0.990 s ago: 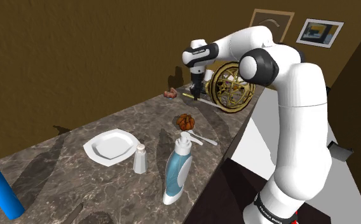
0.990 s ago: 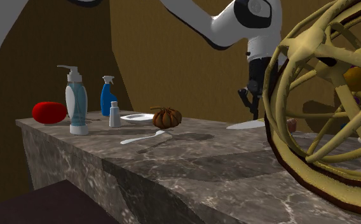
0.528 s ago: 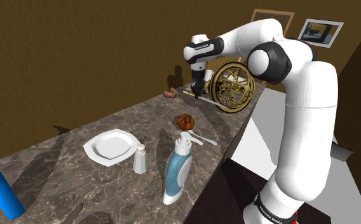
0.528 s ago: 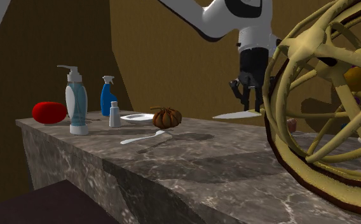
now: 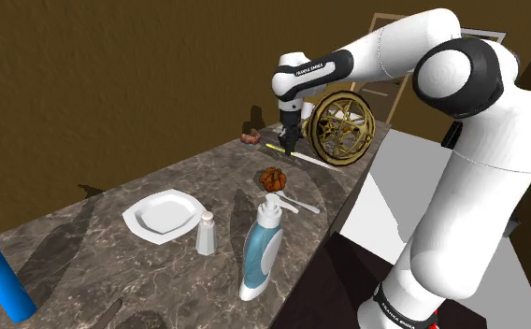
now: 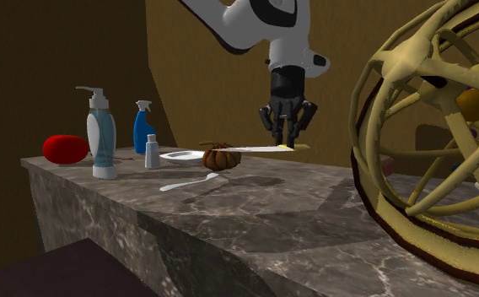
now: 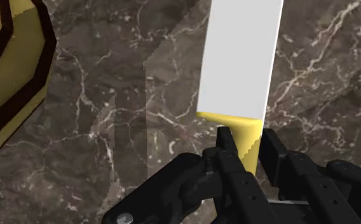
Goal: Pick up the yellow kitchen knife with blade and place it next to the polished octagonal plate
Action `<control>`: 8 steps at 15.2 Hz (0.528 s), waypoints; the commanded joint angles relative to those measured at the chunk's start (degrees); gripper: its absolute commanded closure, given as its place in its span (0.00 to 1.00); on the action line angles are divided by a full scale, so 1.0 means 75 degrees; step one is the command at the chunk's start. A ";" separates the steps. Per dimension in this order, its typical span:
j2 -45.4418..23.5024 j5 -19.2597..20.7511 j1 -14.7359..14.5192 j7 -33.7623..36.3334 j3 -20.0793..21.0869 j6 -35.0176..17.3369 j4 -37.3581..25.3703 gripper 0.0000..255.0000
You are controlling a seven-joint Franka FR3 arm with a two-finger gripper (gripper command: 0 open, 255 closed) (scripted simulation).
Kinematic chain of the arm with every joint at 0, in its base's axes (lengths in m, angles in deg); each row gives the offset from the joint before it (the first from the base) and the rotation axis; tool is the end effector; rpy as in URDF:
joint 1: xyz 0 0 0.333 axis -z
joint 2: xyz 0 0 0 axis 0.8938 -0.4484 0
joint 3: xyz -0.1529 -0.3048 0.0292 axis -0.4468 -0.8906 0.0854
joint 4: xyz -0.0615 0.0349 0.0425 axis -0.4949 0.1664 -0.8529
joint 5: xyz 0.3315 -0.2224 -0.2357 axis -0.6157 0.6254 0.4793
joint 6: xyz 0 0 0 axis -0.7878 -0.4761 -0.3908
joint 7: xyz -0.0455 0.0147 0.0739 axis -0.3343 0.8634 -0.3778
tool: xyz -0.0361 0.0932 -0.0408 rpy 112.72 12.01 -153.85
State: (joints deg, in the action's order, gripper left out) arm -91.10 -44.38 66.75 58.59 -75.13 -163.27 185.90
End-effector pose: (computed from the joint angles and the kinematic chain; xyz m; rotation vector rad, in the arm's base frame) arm 0.5976 -0.2174 0.4240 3.0643 0.0481 -0.2625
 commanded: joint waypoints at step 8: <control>0.1932 0.0266 -0.0666 0.1506 0.0665 -0.0183 0.2222 1.00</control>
State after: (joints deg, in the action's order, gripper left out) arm -78.29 -42.50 62.22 68.65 -70.74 -164.56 200.71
